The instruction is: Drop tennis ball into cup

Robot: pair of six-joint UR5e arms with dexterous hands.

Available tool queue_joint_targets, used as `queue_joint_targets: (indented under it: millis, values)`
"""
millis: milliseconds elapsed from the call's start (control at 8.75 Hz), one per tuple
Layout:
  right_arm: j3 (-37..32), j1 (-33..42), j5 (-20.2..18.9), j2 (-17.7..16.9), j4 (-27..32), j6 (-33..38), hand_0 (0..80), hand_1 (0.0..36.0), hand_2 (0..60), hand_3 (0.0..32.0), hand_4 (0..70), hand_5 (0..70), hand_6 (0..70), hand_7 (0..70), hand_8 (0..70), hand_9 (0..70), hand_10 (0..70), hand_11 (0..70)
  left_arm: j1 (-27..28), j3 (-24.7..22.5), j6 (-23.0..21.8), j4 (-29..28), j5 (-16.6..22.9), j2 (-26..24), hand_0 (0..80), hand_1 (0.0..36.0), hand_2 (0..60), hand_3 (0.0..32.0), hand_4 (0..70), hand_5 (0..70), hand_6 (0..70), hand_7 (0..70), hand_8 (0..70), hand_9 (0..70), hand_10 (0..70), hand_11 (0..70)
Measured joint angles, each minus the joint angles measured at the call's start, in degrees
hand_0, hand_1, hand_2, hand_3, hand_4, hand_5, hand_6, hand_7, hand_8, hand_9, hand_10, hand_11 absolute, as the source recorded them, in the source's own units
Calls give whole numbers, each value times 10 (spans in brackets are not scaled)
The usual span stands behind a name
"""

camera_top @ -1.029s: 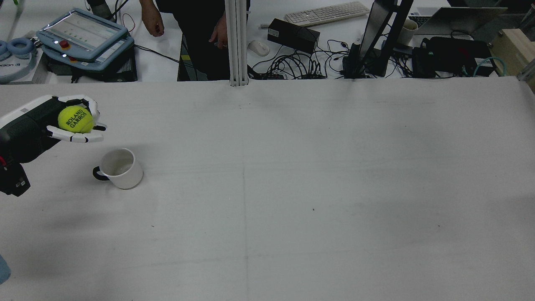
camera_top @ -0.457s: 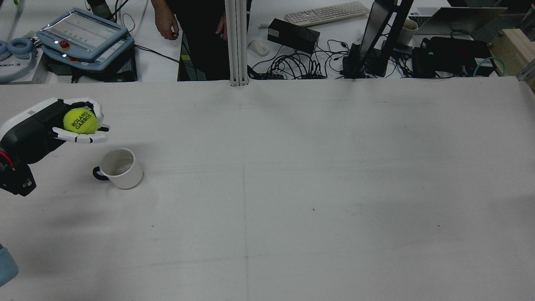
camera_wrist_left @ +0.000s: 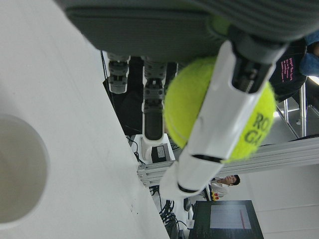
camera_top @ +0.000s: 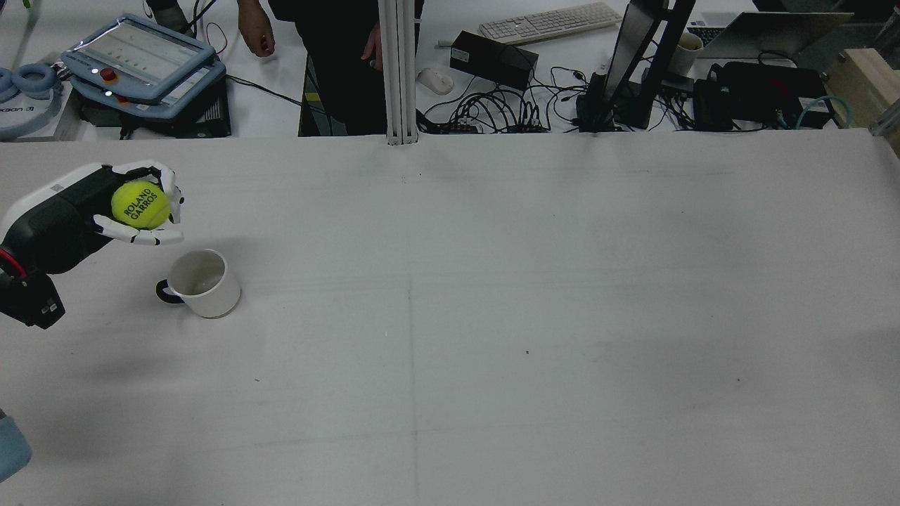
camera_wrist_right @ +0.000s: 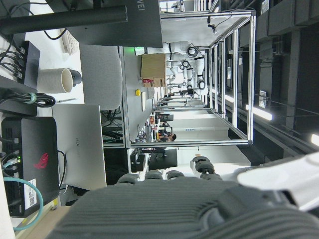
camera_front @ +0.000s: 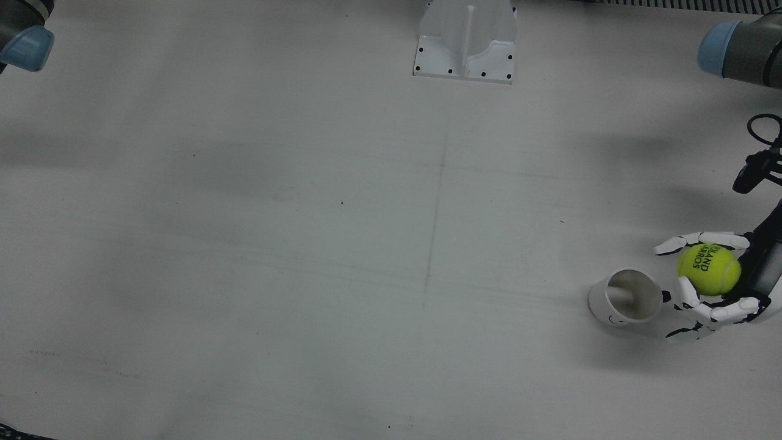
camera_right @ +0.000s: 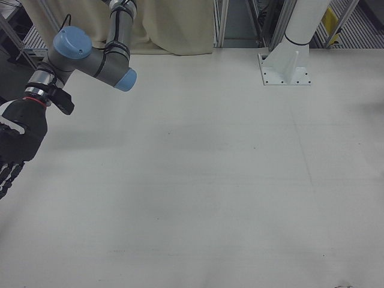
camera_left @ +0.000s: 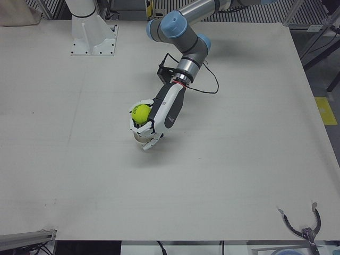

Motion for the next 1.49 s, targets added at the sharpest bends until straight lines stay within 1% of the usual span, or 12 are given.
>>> queue_joint_targets:
  millis: [114, 229, 343, 457, 571, 686, 800, 914, 1029, 1143, 1371, 1486]
  values:
    - [0, 0, 0, 0, 0, 0, 0, 0, 0, 0, 0, 0, 0, 0, 0, 0, 0, 0, 0, 0, 0, -5, 2, 1, 800, 360, 600, 0, 0, 403, 48, 170, 32, 69, 51, 125]
    - [0, 0, 0, 0, 0, 0, 0, 0, 0, 0, 0, 0, 0, 0, 0, 0, 0, 0, 0, 0, 0, -8, 3, 1, 800, 360, 600, 2, 0, 657, 48, 152, 21, 52, 46, 119]
    - [0, 0, 0, 0, 0, 0, 0, 0, 0, 0, 0, 0, 0, 0, 0, 0, 0, 0, 0, 0, 0, -10, 3, 2, 800, 360, 600, 18, 0, 403, 51, 141, 19, 48, 44, 116]
    - [0, 0, 0, 0, 0, 0, 0, 0, 0, 0, 0, 0, 0, 0, 0, 0, 0, 0, 0, 0, 0, -12, 4, 3, 800, 360, 600, 22, 0, 406, 55, 131, 17, 43, 42, 114]
    - [0, 0, 0, 0, 0, 0, 0, 0, 0, 0, 0, 0, 0, 0, 0, 0, 0, 0, 0, 0, 0, -13, 4, 4, 800, 360, 600, 30, 0, 227, 38, 139, 15, 41, 41, 112]
    - [0, 0, 0, 0, 0, 0, 0, 0, 0, 0, 0, 0, 0, 0, 0, 0, 0, 0, 0, 0, 0, -13, 4, 5, 800, 360, 600, 16, 0, 602, 267, 96, 58, 35, 40, 111]
    - [0, 0, 0, 0, 0, 0, 0, 0, 0, 0, 0, 0, 0, 0, 0, 0, 0, 0, -1, 0, 0, -13, 4, 6, 800, 360, 600, 18, 0, 563, 27, 143, 11, 38, 40, 110]
    - [0, 0, 0, 0, 0, 0, 0, 0, 0, 0, 0, 0, 0, 0, 0, 0, 0, 0, -2, -4, -2, -13, 6, 5, 800, 360, 600, 42, 0, 333, 121, 118, 23, 30, 43, 115]
    - [0, 0, 0, 0, 0, 0, 0, 0, 0, 0, 0, 0, 0, 0, 0, 0, 0, 0, -8, -12, -6, -8, 10, 4, 800, 360, 600, 62, 0, 575, 119, 108, 15, 17, 45, 118]
    - [0, 0, 0, 0, 0, 0, 0, 0, 0, 0, 0, 0, 0, 0, 0, 0, 0, 0, -41, -23, -6, 3, 14, 2, 800, 360, 600, 124, 0, 443, 257, 73, 45, 5, 38, 108]
    - [0, 0, 0, 0, 0, 0, 0, 0, 0, 0, 0, 0, 0, 0, 0, 0, 0, 0, -145, -33, 2, 16, 31, -2, 800, 360, 600, 258, 0, 309, 7, 75, 0, 2, 29, 97]
    - [0, 0, 0, 0, 0, 0, 0, 0, 0, 0, 0, 0, 0, 0, 0, 0, 0, 0, -191, -32, 6, 19, 39, -2, 800, 360, 600, 224, 0, 327, 91, 64, 15, 1, 28, 96]
